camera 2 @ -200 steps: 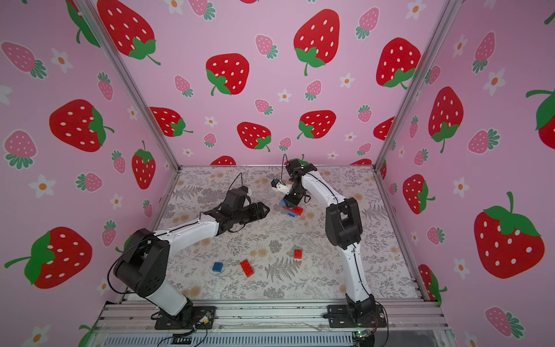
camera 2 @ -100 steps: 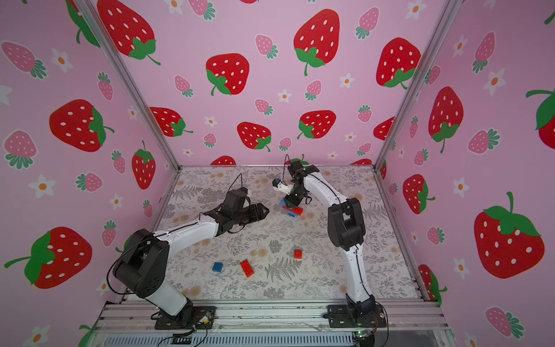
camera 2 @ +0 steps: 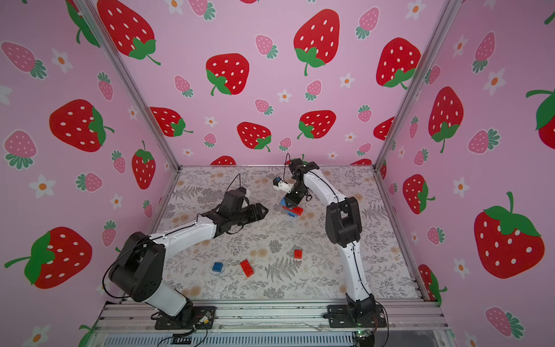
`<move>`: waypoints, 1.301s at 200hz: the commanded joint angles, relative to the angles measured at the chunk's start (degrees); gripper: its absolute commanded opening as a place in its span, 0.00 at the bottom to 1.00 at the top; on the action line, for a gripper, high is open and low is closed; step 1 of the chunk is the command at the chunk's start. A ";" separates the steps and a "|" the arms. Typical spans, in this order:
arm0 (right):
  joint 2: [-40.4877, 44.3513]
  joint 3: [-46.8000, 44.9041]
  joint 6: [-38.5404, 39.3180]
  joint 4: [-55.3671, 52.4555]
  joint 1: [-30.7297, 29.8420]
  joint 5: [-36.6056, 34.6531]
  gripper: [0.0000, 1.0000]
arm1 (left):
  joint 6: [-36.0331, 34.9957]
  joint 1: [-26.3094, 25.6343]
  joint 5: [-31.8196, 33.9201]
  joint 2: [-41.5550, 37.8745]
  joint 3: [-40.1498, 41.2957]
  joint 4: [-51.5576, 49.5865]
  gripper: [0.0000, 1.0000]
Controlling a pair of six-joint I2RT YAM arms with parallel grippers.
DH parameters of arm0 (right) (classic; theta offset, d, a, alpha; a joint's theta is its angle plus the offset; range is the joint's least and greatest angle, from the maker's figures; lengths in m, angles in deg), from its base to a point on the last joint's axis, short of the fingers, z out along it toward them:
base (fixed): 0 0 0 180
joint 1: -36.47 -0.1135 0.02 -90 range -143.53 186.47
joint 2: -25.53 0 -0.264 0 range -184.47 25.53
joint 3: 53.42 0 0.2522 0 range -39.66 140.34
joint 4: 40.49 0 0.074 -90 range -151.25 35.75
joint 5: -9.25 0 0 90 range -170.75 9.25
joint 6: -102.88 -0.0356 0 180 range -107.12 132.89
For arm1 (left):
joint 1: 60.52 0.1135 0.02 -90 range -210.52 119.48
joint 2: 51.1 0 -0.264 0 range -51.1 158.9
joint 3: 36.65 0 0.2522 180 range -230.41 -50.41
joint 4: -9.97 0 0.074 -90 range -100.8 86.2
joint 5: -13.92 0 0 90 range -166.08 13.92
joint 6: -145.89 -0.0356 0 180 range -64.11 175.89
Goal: Assemble a heart with lego
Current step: Assemble the lego brick with the lego brick.
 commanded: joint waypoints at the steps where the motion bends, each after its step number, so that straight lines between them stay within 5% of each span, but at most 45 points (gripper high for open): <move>1: -8.11 -1.82 0.35 -7.95 -0.46 -5.93 0.33 | -1.05 -0.03 1.09 -1.12 0.63 -0.99 0.81; 85: -0.01 -13.66 2.53 2.30 -1.21 -8.49 0.33 | -1.44 0.02 1.47 -0.91 0.78 -1.53 0.80; 260: 0.02 -6.83 5.68 -7.29 0.49 -1.18 0.32 | -1.24 -0.03 1.66 -1.70 1.87 -1.27 0.80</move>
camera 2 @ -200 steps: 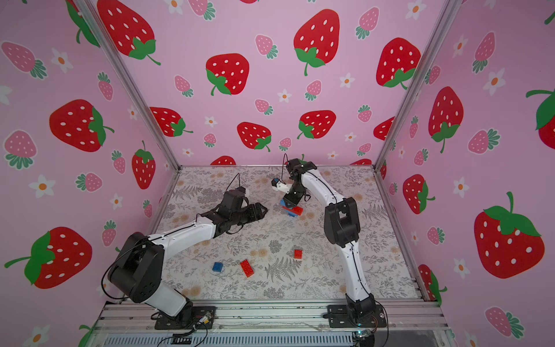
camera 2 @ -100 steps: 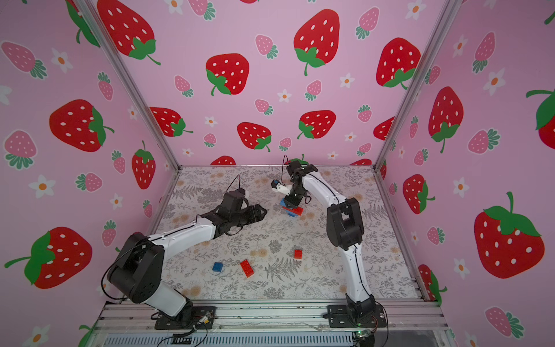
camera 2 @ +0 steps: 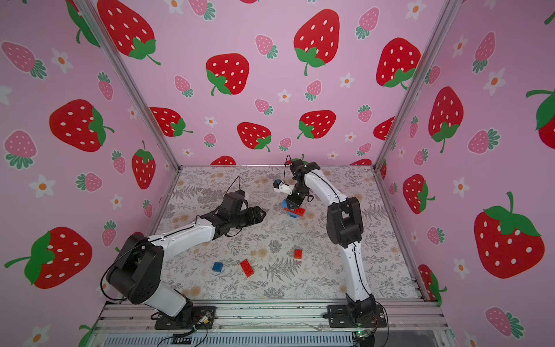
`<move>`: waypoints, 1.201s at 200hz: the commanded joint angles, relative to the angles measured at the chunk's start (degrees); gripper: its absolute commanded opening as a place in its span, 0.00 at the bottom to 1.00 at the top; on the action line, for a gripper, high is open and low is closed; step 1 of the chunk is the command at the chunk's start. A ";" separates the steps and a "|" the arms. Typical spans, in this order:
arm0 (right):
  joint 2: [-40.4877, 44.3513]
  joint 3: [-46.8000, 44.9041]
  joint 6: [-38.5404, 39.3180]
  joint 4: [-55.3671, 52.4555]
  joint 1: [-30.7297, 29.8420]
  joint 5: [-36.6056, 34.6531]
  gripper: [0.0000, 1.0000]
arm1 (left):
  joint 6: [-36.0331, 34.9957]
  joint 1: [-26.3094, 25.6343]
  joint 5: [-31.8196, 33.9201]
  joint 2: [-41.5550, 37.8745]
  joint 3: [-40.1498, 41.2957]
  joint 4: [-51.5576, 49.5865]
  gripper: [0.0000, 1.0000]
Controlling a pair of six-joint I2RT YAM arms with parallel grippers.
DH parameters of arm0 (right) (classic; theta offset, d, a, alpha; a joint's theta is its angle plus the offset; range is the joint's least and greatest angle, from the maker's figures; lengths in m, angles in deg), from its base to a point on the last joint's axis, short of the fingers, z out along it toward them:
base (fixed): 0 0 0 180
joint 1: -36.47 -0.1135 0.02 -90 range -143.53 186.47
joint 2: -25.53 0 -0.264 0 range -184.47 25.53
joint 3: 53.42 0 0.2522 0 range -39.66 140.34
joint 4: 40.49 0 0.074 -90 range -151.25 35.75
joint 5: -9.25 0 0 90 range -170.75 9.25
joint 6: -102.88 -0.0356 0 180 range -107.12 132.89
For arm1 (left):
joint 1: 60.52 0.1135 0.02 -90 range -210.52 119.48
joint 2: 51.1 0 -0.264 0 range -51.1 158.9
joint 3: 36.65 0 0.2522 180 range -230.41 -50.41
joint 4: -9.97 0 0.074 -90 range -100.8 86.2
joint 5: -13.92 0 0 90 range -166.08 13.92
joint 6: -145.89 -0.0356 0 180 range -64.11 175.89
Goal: Assemble a heart with lego
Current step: Assemble the lego brick with the lego brick.
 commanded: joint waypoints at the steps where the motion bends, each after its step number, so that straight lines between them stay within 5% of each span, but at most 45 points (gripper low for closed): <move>1: -2.24 -3.58 0.68 -6.49 -0.59 -1.38 0.32 | -0.36 -0.03 0.52 -0.83 -0.02 0.22 0.80; 56: 2.38 -8.99 -0.09 -3.20 -2.08 -1.50 0.33 | -0.08 -0.08 0.35 -1.32 0.56 0.39 0.80; 124: 4.68 -10.40 -1.16 1.78 -2.17 -5.25 0.56 | -0.09 -0.21 0.15 -1.05 -0.14 0.45 0.80; 177: 6.17 -10.98 -1.59 4.27 -2.44 -4.39 0.61 | -0.07 -0.21 0.10 -0.88 -0.34 0.49 0.80; 240: 19.18 -21.02 -5.89 12.23 -1.89 1.42 0.66 | -1.62 -0.22 -1.66 1.03 -3.37 1.84 0.82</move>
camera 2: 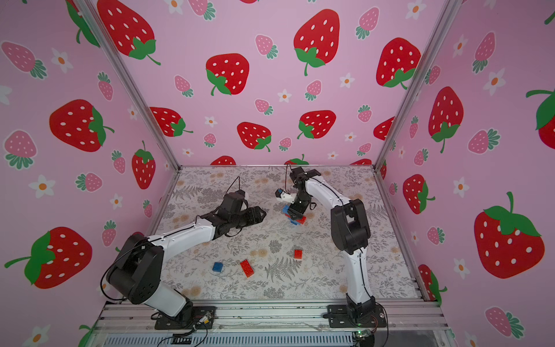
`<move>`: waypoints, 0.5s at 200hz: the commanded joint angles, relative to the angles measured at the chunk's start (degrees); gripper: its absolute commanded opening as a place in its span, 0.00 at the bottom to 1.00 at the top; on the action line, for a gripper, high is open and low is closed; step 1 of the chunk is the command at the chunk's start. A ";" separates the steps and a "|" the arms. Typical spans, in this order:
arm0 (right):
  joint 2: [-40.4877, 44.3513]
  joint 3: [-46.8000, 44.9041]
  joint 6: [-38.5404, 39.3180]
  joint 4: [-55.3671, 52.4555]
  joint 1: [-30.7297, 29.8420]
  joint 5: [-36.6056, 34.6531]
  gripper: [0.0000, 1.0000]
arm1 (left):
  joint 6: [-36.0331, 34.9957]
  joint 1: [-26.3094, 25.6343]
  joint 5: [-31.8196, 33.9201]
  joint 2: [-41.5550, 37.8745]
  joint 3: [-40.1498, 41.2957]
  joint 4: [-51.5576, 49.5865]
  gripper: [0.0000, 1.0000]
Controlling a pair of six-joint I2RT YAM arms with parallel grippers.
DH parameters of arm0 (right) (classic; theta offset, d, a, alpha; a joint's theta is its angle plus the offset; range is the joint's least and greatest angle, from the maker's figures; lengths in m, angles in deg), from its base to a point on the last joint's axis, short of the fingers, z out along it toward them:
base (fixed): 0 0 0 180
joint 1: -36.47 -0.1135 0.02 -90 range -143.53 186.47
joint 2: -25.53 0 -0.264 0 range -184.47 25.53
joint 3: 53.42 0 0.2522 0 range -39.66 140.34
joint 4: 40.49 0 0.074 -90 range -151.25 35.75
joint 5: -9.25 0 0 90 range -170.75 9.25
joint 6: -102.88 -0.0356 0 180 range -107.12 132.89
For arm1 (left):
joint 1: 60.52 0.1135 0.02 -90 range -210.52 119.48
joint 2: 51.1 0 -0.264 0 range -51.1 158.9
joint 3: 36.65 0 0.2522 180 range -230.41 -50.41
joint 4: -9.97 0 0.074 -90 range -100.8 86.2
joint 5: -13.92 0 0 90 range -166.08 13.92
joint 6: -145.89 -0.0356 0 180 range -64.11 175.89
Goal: Assemble a heart with lego
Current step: Assemble the lego brick with the lego brick.
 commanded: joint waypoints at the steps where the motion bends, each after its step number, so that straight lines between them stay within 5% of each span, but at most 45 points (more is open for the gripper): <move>1: 8.19 -4.53 -3.63 4.40 0.18 4.77 0.66 | -1.27 -0.22 -1.55 1.12 -3.48 1.65 0.82; 40: 17.04 -19.18 -15.53 17.90 2.03 3.45 0.68 | -4.81 -2.85 -3.27 6.97 -9.06 4.02 0.85; 100: 18.16 -25.13 -23.94 21.03 4.04 3.38 0.66 | -7.82 -6.31 -1.53 15.14 -16.40 6.14 0.92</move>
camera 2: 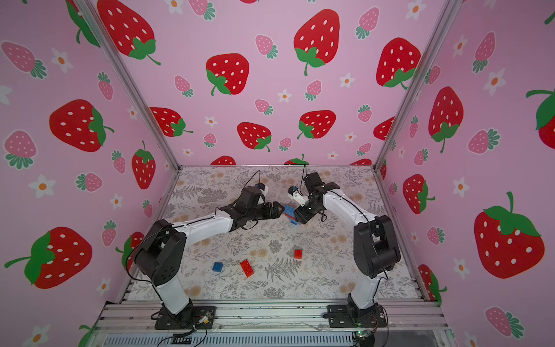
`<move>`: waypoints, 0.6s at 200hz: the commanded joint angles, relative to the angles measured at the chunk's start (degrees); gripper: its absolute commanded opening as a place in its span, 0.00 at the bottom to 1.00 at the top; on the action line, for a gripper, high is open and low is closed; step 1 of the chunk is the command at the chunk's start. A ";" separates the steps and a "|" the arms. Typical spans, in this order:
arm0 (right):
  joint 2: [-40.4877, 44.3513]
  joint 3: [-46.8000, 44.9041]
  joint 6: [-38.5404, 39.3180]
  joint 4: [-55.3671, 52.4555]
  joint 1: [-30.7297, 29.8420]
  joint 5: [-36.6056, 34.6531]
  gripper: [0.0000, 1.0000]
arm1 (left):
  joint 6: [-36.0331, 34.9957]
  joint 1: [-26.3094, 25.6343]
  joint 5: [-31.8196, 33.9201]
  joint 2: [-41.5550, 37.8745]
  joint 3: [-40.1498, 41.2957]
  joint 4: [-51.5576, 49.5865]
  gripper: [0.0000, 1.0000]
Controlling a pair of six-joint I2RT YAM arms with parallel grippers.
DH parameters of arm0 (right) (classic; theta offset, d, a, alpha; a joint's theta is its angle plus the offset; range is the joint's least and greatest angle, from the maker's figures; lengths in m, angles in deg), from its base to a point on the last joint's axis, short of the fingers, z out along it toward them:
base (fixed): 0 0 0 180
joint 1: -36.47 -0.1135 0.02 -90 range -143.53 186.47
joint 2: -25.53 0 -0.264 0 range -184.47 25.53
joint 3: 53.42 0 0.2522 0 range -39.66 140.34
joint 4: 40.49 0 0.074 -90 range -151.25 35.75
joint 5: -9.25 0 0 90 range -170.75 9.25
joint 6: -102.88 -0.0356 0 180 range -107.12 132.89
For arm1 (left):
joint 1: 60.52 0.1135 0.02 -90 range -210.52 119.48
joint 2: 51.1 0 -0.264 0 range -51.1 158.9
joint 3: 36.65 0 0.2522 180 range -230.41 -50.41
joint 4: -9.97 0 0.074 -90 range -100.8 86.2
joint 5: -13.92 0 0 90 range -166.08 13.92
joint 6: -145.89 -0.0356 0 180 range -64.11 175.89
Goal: Assemble a heart with lego
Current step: Assemble the lego brick with the lego brick.
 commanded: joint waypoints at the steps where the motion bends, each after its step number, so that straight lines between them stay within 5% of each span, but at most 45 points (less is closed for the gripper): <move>1: 0.37 -0.48 -4.68 3.06 0.52 0.40 0.66 | -2.54 -0.65 0.52 2.05 -3.62 1.61 0.92; 120: -3.44 1.24 -7.29 3.63 2.92 -2.30 0.64 | -6.35 -1.43 -0.36 8.78 -11.55 -1.94 0.84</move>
